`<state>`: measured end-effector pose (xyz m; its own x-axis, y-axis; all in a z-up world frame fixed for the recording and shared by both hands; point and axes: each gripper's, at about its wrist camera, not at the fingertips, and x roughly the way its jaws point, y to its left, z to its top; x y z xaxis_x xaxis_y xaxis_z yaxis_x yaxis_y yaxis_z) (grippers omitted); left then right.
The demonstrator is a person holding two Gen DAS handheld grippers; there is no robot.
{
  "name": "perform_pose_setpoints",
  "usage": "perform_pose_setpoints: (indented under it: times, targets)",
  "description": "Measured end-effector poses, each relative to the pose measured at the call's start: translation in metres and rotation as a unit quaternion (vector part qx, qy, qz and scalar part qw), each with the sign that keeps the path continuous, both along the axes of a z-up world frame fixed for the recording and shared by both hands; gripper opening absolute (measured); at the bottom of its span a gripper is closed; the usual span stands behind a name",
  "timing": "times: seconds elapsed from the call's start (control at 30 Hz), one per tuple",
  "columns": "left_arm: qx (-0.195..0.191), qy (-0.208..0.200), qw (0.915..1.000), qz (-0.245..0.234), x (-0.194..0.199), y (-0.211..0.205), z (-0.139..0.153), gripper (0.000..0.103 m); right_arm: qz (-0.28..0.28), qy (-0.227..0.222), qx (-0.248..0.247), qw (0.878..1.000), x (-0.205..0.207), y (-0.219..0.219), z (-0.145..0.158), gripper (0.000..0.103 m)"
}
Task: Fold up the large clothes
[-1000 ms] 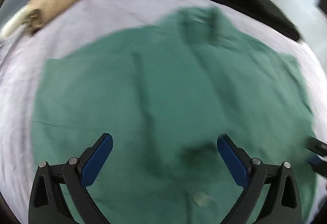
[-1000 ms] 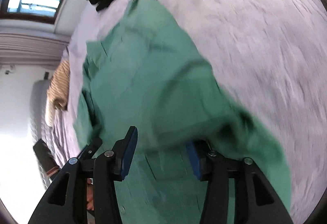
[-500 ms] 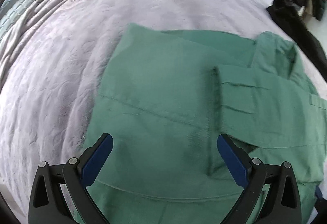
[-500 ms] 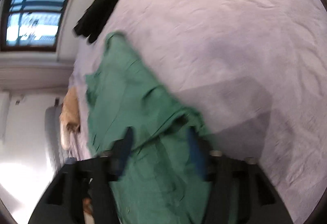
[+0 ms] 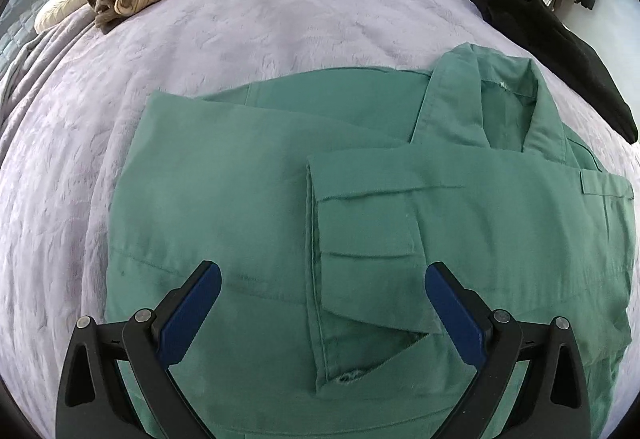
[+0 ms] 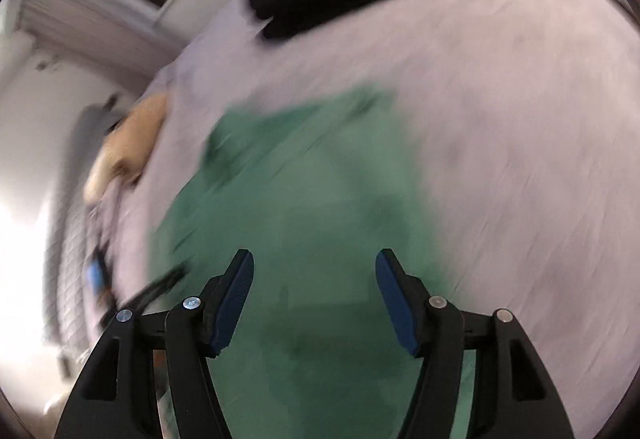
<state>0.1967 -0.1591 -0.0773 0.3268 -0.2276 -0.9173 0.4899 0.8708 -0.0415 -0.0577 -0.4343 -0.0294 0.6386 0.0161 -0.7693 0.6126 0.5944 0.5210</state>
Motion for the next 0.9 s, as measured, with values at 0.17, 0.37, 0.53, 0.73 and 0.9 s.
perform_pose_setpoints:
  times: [0.17, 0.37, 0.53, 0.73, 0.9]
  targets:
    - [0.011, -0.002, 0.9999, 0.001, -0.002, -0.004, -0.003, 0.102, -0.022, 0.042, 0.019, 0.999, 0.043, -0.047, -0.04, 0.067]
    - [0.012, -0.023, 0.9994, -0.022, -0.011, -0.022, 0.004, 0.102, 0.0, 0.037, -0.049, 0.998, 0.042, -0.048, -0.02, 0.003]
    - [0.037, -0.032, 0.9977, -0.048, -0.013, -0.055, -0.016, 0.102, -0.051, 0.061, -0.018, 0.997, 0.026, -0.075, -0.055, 0.003]
    - [0.04, -0.047, 0.9972, -0.042, -0.005, -0.046, -0.002, 0.102, -0.089, 0.016, 0.061, 0.994, -0.017, -0.067, -0.037, 0.019]
    - [0.033, -0.082, 0.9946, -0.056, -0.002, -0.046, 0.022, 0.102, -0.059, -0.048, 0.148, 0.986, -0.084, -0.012, -0.018, 0.035]
